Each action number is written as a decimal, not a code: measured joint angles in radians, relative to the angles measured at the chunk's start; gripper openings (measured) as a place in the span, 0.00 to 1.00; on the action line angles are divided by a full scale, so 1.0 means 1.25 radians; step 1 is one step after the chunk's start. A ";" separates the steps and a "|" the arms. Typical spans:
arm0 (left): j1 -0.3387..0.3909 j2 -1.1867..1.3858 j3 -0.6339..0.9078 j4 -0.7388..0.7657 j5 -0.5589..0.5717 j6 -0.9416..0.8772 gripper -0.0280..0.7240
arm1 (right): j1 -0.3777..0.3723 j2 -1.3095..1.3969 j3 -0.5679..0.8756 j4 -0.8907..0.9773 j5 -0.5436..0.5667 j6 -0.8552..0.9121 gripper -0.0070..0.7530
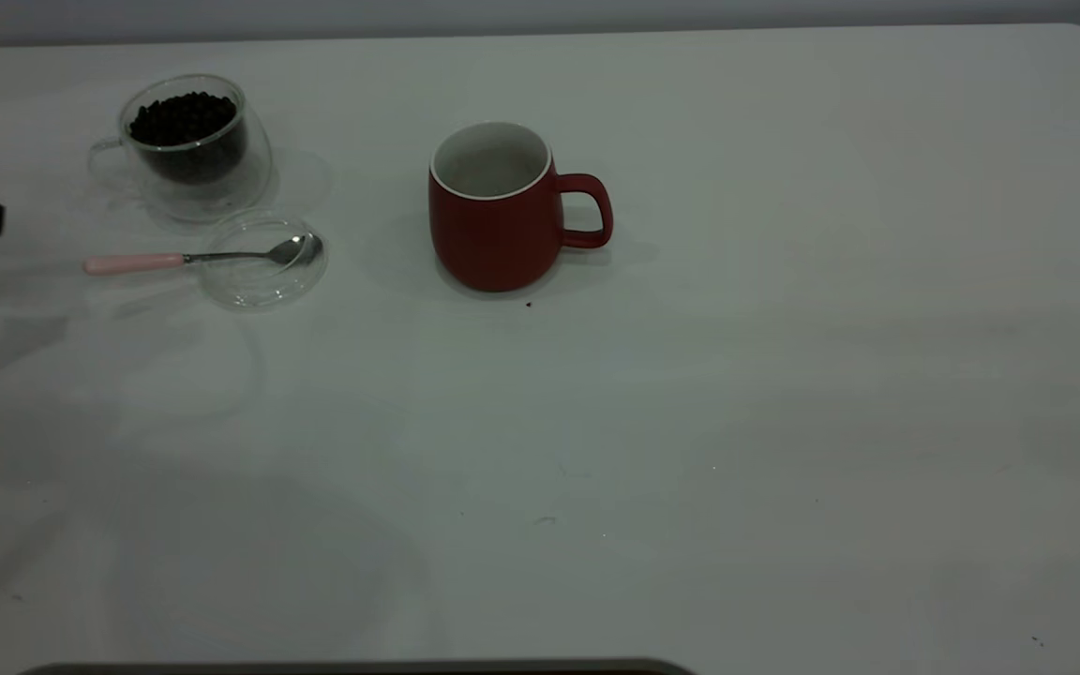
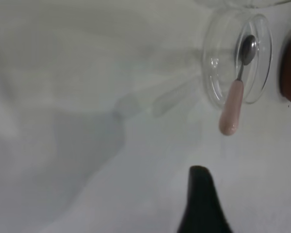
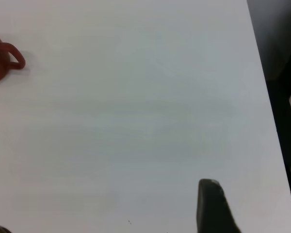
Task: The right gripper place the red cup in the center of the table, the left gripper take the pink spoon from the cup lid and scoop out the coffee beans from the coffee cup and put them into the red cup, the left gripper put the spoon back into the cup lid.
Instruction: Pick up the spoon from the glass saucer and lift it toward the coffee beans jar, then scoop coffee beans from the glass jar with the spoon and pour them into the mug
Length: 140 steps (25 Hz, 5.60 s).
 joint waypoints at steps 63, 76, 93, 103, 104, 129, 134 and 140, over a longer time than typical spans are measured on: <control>-0.086 0.122 -0.005 -0.248 0.036 0.069 0.21 | 0.000 0.000 0.000 0.000 0.001 0.000 0.58; -0.025 0.057 -0.005 -0.114 0.177 0.003 0.21 | 0.000 0.000 0.000 0.000 0.001 0.000 0.58; 0.001 0.018 -0.121 -0.215 0.176 0.043 0.21 | 0.000 0.000 0.000 0.000 0.001 0.000 0.58; 0.001 0.018 -0.121 -0.216 0.020 0.052 0.21 | 0.000 0.000 0.000 0.000 0.001 0.000 0.58; 0.001 0.018 -0.121 -0.216 0.016 0.058 0.21 | 0.000 0.000 0.000 0.000 0.001 0.000 0.58; -0.040 0.041 -0.121 -0.189 0.024 0.086 0.21 | 0.000 0.000 0.000 0.000 0.001 0.000 0.58; -0.059 0.041 -0.121 -0.182 0.020 0.086 0.21 | 0.000 0.000 0.000 0.000 0.001 0.000 0.58; -0.059 0.041 -0.121 -0.182 0.008 0.040 0.21 | 0.000 0.000 0.000 0.000 0.001 0.000 0.58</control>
